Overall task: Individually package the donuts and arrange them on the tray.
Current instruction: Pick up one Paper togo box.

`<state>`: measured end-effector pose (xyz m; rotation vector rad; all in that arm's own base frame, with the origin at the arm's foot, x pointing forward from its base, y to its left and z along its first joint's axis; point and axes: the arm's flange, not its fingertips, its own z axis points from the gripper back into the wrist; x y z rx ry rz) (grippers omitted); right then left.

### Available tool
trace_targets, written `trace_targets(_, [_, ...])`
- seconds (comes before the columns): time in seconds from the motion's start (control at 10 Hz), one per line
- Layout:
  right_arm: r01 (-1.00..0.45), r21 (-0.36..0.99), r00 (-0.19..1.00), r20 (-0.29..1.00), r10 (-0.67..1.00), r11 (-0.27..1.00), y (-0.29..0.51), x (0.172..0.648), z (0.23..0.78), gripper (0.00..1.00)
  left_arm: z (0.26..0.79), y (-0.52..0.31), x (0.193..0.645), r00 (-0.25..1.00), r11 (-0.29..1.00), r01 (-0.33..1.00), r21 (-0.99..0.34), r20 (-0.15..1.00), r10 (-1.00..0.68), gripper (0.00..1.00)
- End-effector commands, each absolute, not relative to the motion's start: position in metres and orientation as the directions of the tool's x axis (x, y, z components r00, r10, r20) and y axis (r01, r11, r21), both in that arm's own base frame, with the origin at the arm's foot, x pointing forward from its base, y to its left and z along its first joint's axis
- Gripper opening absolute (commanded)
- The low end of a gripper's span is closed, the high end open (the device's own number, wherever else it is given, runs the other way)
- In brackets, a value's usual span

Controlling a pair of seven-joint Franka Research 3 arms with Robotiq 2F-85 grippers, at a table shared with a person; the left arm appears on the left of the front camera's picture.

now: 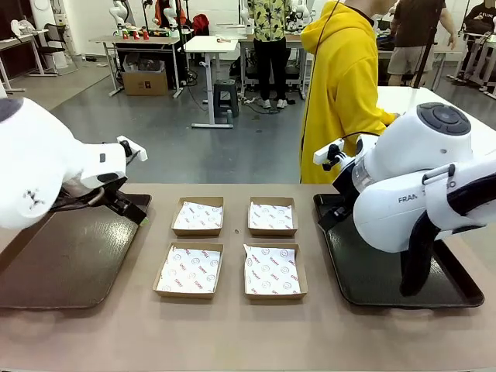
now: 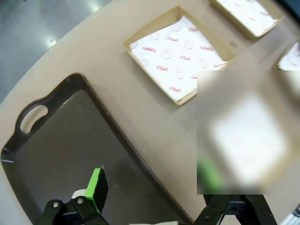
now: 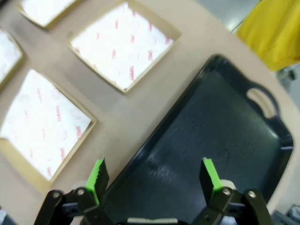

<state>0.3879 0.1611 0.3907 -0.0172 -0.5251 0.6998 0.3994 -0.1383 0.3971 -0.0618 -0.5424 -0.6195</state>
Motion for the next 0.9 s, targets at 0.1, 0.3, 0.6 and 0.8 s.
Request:
trace_targets(0.1, [-0.654,-0.17,0.664,0.34,0.666,0.738,0.105,0.25,0.387,1.0,0.407,-0.073,0.247,0.673,0.767,0.64,0.053,0.444,-0.592,1.0])
trace_targets(0.3, [-0.685,-0.138,0.664,0.285,0.691,0.716,0.097,0.216,0.392,1.0,0.412,-0.069,0.22,0.665,0.727,0.685,0.043,0.37,-0.649,1.0])
trace_targets(0.6, [-0.688,-0.197,0.648,0.267,0.713,0.699,0.095,0.199,0.395,1.0,0.406,-0.074,0.21,0.642,0.678,0.732,0.058,0.271,-0.717,1.0])
trace_targets(0.8, [-0.67,-0.157,0.683,0.251,0.686,0.725,0.148,0.306,0.472,1.0,0.493,-0.096,0.308,0.685,0.72,0.694,0.013,0.298,-0.665,1.0])
